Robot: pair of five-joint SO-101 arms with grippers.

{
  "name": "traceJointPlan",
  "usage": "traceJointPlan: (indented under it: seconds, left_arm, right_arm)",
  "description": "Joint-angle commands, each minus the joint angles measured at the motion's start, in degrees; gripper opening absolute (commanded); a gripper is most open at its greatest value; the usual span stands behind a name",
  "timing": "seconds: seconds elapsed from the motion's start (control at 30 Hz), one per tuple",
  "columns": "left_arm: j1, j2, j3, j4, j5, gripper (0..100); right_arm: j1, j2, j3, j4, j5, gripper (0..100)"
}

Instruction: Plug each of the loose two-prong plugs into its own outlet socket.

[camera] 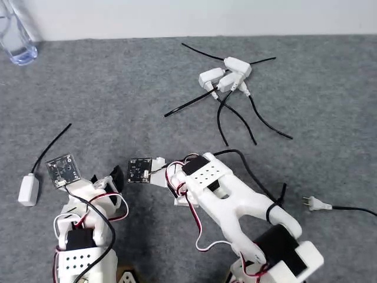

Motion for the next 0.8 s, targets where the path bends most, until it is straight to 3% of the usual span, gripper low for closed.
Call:
traceJointPlan:
  seconds: [0.0, 0.2, 0.57, 0.77]
  left_arm:
    - [0.4, -0.4, -0.4, 0.1, -0.6, 23]
    - [0.4, -0.4, -0.4, 0.0, -0.6, 23]
    - [0.4, -0.4, -0.4, 0.0, -0.6, 23]
    - [0.4, -0.4, -0.4, 0.0, -0.6, 23]
  right_arm:
    - [1.6, -2.4, -0.4, -3.0, -0.1, 3.7]
    - [6.0, -3.1, -2.7, -1.7, 5.0, 0.6]
    - [12.1, -6.6, -18.4, 5.1, 5.7, 0.8]
    - [11.3, -11.6, -24.3, -1.7, 20.8, 0.8]
